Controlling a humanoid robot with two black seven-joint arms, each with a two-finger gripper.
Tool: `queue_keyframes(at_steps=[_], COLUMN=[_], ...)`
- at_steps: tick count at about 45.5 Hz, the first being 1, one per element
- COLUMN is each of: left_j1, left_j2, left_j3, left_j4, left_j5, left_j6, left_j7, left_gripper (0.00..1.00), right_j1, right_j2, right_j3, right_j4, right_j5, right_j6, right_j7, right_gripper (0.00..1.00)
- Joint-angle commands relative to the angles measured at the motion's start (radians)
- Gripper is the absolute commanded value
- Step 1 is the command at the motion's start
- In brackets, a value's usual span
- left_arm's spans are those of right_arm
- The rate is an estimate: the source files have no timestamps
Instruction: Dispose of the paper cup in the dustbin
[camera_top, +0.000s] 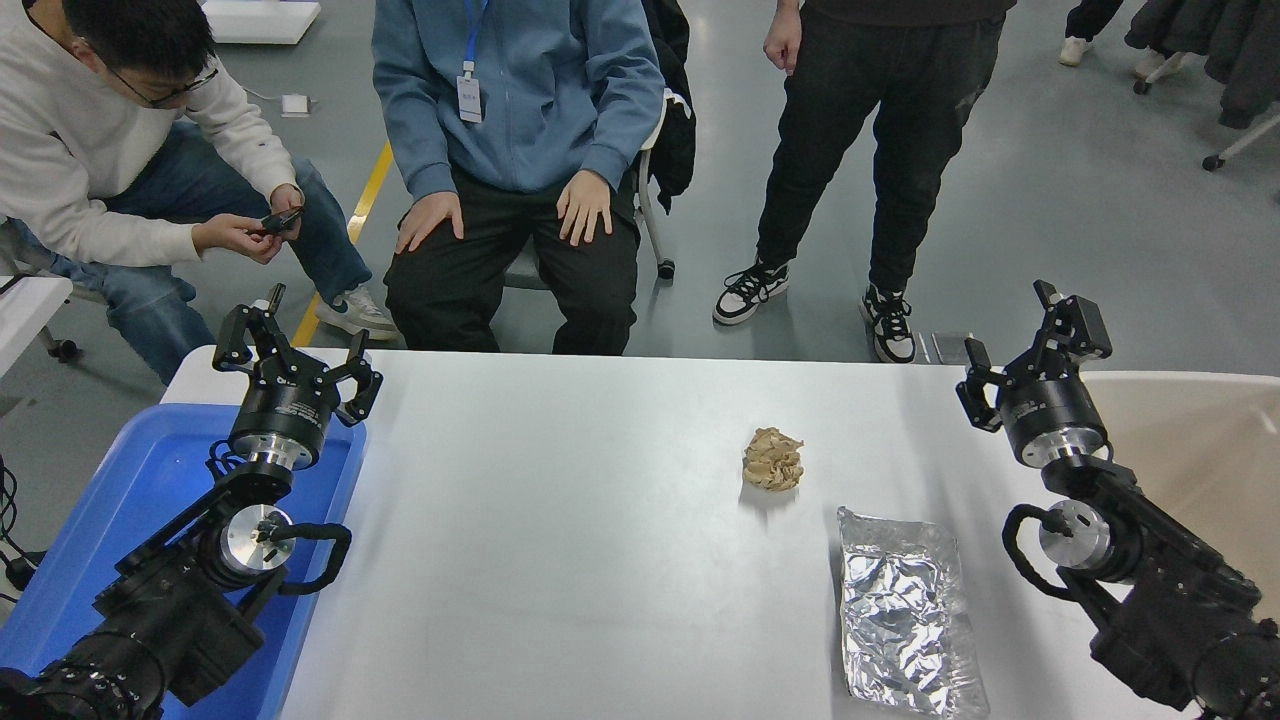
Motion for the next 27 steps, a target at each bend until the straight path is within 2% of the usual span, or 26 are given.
queue_keyframes(at_steps=[1, 27], left_j1=[0.0, 0.0], left_j2=[0.0, 0.0], left_j3=[0.0, 0.0], left_j4=[0.0, 0.0], left_j5=[0.0, 0.0], left_j6=[0.0, 0.0], left_j7=[0.0, 0.0], left_gripper=[1.0, 1.0], right_j1=[0.008, 0.008], right_j2=[0.025, 0.006], right_j3=[0.02, 0.014], right_j4=[-0.02, -0.042], right_j5=[-0.054, -0.038], right_j6=[-0.002, 0.0], right_j7=[0.016, 0.015], right_gripper=[1.0, 1.0])
